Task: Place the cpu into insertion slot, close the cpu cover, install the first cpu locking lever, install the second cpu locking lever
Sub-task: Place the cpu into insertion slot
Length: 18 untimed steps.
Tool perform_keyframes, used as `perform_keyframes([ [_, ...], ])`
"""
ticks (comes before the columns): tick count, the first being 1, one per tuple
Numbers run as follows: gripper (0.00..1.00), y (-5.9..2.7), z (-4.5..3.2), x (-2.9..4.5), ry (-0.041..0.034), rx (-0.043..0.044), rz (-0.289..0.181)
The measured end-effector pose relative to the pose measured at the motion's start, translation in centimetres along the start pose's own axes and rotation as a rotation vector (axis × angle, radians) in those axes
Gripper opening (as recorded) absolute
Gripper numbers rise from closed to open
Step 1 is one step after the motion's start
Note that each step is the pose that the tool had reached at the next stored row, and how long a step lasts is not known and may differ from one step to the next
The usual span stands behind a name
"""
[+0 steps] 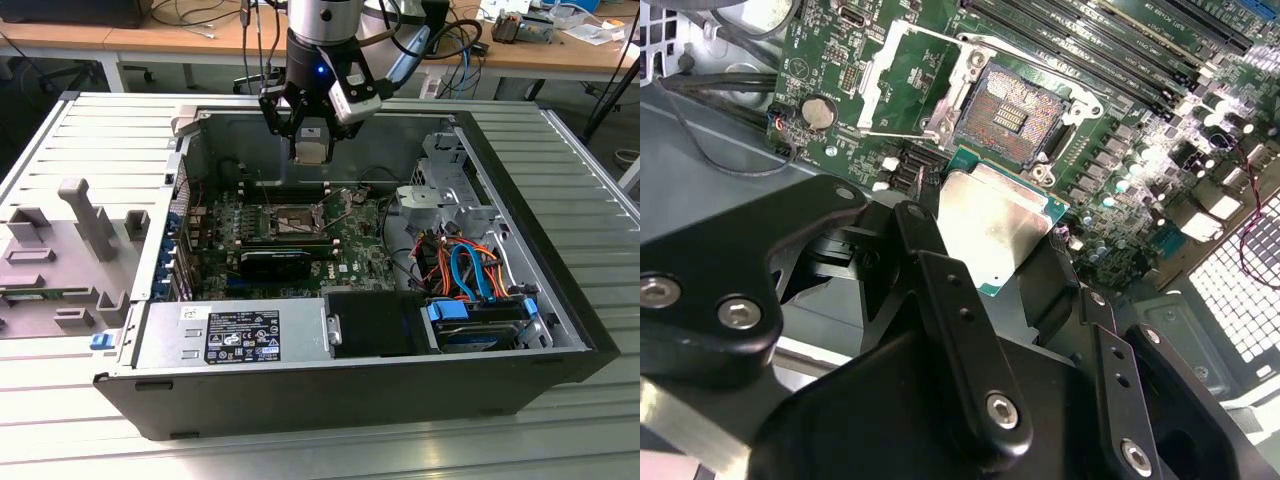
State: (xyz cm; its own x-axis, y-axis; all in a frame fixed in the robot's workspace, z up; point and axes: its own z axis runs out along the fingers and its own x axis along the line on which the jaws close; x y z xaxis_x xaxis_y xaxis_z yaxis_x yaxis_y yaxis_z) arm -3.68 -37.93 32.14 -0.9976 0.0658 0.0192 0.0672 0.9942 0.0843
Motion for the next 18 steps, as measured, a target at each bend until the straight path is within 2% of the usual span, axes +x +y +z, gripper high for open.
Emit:
perform_keyframes([
  [18,0.55,0.0,0.03,0.0,-0.0041,-0.0004,0.048],
])
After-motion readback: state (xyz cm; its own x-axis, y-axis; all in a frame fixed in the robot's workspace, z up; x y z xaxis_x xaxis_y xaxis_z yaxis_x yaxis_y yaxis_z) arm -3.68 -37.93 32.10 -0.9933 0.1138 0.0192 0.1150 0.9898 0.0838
